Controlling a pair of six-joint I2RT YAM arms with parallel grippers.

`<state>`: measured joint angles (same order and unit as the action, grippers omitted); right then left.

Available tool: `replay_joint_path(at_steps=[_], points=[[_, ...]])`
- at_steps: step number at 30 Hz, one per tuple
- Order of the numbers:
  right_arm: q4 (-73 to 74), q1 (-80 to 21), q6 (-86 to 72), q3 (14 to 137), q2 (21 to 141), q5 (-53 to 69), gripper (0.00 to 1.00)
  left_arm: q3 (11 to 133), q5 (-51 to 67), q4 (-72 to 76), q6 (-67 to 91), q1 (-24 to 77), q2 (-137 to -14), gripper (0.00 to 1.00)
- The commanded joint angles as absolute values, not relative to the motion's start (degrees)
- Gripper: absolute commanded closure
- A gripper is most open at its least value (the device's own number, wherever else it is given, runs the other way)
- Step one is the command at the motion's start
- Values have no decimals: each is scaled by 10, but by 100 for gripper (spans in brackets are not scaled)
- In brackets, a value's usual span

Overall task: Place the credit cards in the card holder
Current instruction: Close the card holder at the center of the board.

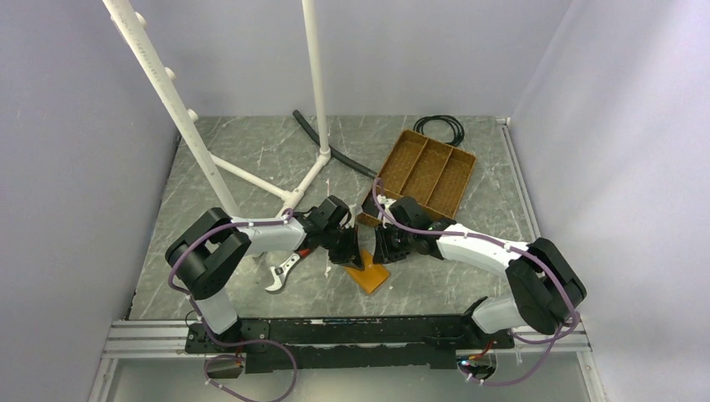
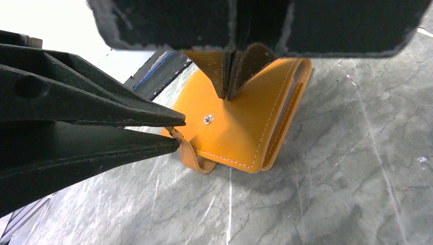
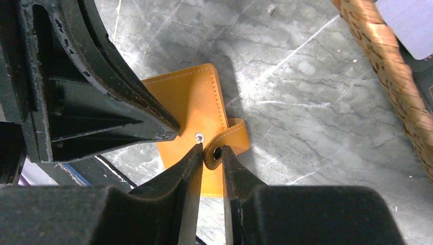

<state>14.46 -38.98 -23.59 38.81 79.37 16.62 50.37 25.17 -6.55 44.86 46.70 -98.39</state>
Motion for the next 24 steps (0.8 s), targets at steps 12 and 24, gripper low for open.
replay_joint_path(at_steps=[12,24], points=[[132,-378,-239,385,768,179,78,499,235,-98,438,470,-984,100],[106,-372,-250,374,770,221,100,496,236,-92,441,472,-983,100]])
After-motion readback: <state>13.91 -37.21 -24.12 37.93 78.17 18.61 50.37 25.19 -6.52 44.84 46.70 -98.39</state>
